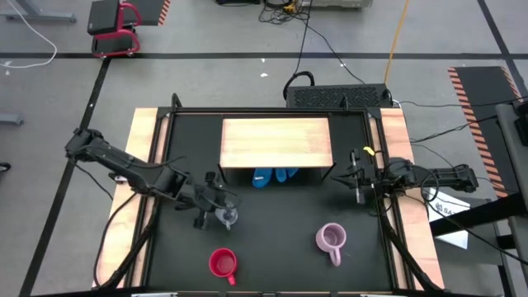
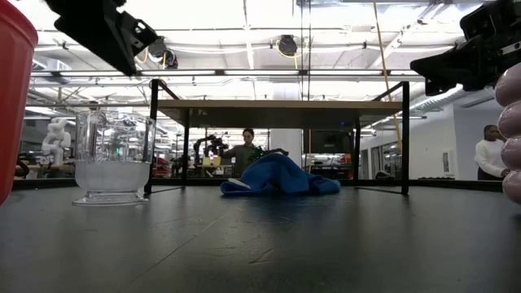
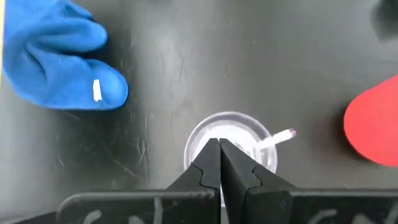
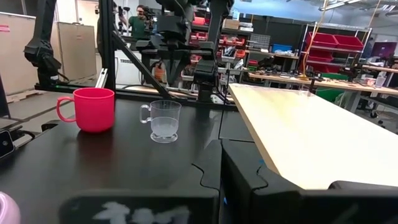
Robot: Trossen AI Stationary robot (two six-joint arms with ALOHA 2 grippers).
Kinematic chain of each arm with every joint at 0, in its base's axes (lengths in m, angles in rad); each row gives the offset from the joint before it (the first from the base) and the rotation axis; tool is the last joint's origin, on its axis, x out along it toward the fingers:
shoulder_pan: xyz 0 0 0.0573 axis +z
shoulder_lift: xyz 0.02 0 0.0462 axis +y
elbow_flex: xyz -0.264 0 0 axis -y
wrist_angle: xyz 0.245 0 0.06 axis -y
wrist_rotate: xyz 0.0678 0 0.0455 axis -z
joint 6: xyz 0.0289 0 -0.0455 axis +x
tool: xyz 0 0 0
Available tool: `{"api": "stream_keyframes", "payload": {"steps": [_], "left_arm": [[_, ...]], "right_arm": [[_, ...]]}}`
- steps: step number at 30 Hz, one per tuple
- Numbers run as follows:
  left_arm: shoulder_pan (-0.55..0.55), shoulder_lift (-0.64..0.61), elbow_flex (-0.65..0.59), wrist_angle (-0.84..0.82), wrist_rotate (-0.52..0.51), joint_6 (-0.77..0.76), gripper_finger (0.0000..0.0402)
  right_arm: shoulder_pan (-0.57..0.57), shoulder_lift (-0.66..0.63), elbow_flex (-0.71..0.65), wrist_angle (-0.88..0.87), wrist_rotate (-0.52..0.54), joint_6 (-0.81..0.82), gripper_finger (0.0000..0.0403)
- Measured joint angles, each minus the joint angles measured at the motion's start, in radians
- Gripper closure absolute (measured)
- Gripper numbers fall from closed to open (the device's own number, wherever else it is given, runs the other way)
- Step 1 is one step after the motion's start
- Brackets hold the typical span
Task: Stack small to large cups/mugs on shelf
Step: Put the transparent mug on the shelf
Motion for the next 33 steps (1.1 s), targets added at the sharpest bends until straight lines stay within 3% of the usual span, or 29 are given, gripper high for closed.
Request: {"api": "stream_keyframes", "payload": {"steps": [8,33], "left_arm": [[0.060,0.006,0.002,-0.021,0.097,0.026,0.0401],[0.094,0.090,0.002,-0.033,0.117,-0.021,0.0400]], "right_arm": [[0.000,0.000,0.000,-0.003,0.000,0.003,0.0403],[0.000,0.011,0.000,-0.009,0.000,0.003,0.0403]]}}
